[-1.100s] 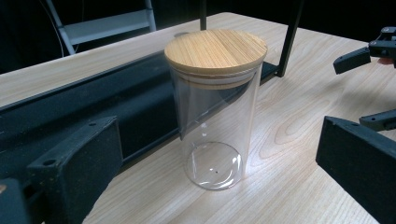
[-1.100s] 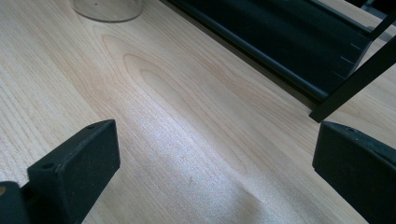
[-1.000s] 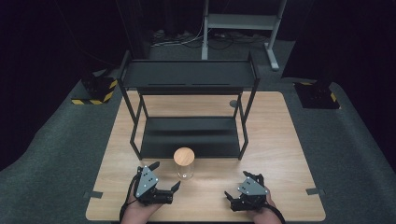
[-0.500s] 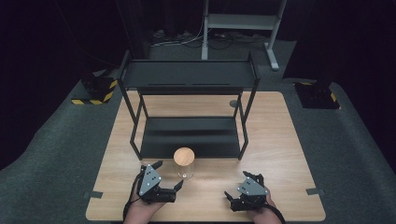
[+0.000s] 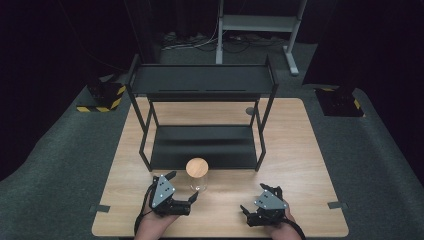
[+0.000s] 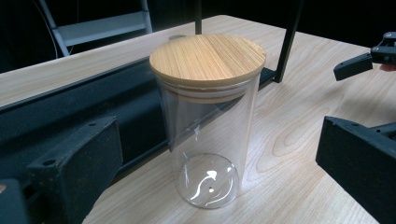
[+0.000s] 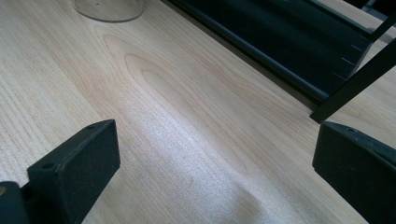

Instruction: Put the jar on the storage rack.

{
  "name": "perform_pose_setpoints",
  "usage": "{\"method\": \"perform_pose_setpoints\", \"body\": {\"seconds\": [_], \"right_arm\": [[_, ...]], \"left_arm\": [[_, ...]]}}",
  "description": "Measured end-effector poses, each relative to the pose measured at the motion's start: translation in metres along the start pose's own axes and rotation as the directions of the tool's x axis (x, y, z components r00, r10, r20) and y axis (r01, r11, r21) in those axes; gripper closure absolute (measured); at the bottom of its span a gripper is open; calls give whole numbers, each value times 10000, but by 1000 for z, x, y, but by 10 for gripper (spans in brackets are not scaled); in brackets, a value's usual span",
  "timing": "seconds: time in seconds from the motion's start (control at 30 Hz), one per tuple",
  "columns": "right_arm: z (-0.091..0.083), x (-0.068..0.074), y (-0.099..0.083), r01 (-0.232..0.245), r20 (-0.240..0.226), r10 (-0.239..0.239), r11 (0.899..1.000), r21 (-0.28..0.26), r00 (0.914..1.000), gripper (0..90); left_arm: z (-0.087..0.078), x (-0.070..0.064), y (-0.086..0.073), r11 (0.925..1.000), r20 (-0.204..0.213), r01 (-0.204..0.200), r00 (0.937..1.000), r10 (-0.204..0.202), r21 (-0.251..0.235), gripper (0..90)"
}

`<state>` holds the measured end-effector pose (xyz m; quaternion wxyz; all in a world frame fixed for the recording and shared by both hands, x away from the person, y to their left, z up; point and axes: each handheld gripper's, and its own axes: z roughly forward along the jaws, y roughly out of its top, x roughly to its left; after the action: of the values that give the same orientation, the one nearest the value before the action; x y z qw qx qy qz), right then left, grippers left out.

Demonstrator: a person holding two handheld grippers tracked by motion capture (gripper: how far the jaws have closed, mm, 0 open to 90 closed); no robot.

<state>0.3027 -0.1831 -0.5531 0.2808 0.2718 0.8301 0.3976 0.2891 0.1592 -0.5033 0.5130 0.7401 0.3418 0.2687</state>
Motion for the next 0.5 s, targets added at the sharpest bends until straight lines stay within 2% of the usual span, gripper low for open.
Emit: {"method": "perform_pose_setpoints", "body": {"seconds": [0.5], "right_arm": [[0,0,0,-30,-16,30,10000,-17,10000,0]], "left_arm": [[9,-1,-2,10000,76,83,9999,-83,-17,8]]}}
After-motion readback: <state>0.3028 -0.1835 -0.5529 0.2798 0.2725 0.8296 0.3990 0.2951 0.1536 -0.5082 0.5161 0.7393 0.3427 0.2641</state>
